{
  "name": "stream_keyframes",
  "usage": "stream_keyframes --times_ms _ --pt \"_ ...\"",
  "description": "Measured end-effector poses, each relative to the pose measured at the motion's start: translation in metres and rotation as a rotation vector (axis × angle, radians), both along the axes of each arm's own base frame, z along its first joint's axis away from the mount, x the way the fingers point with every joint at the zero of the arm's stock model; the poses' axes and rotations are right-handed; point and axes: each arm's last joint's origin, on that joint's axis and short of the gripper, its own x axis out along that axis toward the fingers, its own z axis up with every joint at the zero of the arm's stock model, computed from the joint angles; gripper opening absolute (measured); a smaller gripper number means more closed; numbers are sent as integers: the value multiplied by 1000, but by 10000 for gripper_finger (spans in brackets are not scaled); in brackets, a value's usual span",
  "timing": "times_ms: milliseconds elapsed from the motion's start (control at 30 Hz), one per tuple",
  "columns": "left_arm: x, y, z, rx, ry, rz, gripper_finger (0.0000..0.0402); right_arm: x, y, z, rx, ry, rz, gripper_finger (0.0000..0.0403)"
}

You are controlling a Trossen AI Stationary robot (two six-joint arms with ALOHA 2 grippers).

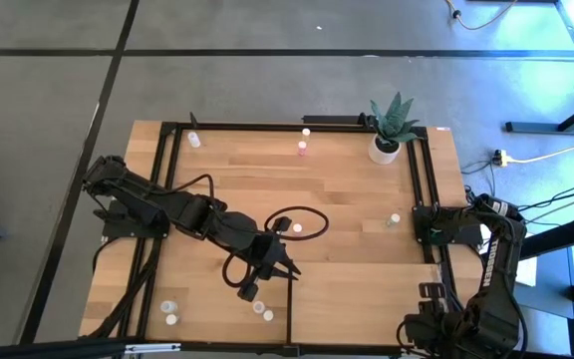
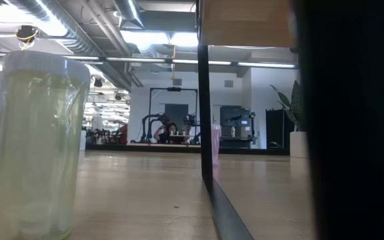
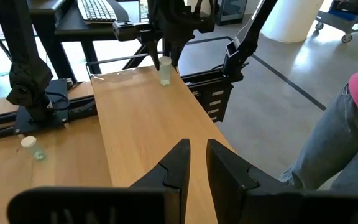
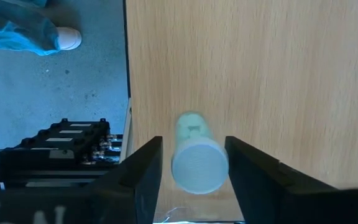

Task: Pick and place medicine bottles onto shelf by color
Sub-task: Put the top left blue pill bottle on the shelf

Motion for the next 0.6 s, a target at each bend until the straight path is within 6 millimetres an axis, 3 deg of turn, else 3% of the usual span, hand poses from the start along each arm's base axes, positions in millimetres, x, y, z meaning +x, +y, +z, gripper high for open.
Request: stream_keyframes --times_ms 600 --pt "0 0 0 -1 1 1 47 0 1 6 19 -20 106 177"
